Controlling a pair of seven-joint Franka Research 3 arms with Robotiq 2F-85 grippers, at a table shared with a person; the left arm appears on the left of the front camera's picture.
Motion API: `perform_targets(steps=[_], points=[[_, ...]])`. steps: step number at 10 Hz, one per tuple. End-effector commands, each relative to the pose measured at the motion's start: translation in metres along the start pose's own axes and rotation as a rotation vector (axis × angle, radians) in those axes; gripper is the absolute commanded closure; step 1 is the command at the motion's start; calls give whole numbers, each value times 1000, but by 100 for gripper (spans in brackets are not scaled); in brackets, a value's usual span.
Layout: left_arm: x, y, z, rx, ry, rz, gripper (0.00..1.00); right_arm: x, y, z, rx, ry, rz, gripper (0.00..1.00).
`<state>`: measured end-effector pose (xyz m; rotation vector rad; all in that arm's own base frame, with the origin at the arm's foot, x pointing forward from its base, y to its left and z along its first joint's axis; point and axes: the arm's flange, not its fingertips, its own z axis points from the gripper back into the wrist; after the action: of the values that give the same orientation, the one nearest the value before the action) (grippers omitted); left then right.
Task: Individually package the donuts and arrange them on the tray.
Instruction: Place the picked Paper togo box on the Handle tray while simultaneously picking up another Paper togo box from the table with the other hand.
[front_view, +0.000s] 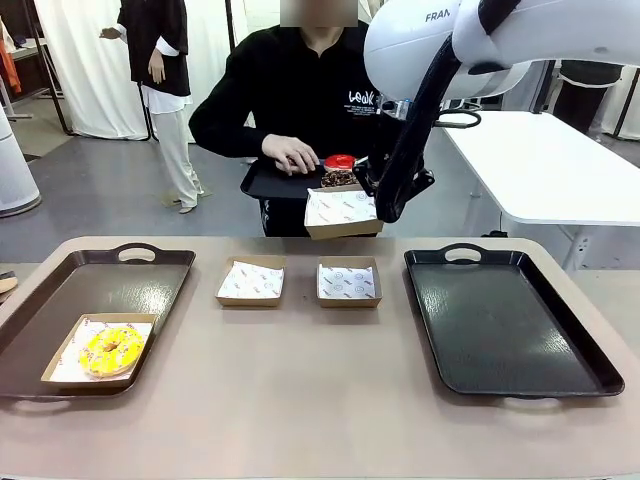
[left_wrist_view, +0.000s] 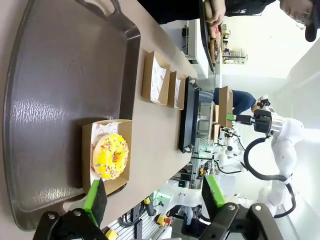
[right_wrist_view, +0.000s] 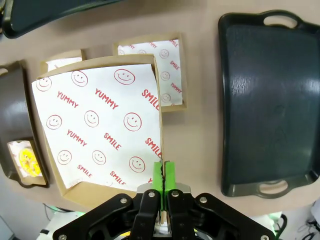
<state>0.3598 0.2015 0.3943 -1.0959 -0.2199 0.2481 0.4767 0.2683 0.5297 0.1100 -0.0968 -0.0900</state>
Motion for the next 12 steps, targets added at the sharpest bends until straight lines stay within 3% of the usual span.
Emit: perform_targets(steps=[1, 12], points=[[2, -1, -2, -10, -2, 1, 0, 8, 4, 1, -9, 23, 0, 100], [2, -1, -2, -10, -2, 1, 0, 3, -1, 0, 1, 3, -3, 100]])
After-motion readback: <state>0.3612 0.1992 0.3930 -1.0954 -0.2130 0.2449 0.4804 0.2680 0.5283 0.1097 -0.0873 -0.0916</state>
